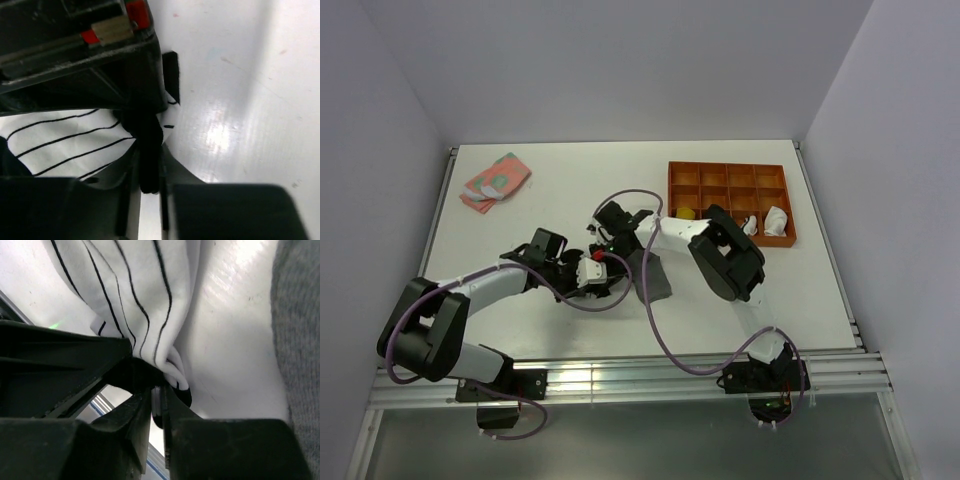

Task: Roll the socks
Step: Roll the sock at the center of the board.

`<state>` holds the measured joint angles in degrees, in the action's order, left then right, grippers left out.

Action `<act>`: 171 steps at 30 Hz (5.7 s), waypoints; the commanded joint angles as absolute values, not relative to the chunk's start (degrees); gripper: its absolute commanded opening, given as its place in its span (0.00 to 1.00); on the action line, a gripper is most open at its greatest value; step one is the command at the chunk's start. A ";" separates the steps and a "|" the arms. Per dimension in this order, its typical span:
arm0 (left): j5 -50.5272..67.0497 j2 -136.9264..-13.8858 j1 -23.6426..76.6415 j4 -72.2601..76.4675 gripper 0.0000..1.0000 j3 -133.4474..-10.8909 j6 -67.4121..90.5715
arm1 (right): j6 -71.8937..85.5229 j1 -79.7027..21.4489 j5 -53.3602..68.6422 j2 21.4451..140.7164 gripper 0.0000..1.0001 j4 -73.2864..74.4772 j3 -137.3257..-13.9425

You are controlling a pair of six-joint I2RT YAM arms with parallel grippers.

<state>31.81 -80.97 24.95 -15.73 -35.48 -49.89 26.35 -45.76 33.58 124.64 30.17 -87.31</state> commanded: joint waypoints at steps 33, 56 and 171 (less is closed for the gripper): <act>54.67 -101.69 9.14 -61.88 0.00 -55.46 -72.25 | 10.11 -65.91 -4.14 93.34 0.52 -18.46 -51.50; 55.02 -102.30 9.14 -63.81 0.00 -55.90 -74.27 | 1.58 -74.18 -9.05 104.24 0.63 -15.29 -58.36; 49.66 -98.27 3.09 -22.42 0.46 -63.02 -20.75 | 11.51 -57.22 26.27 119.53 0.01 17.66 -75.85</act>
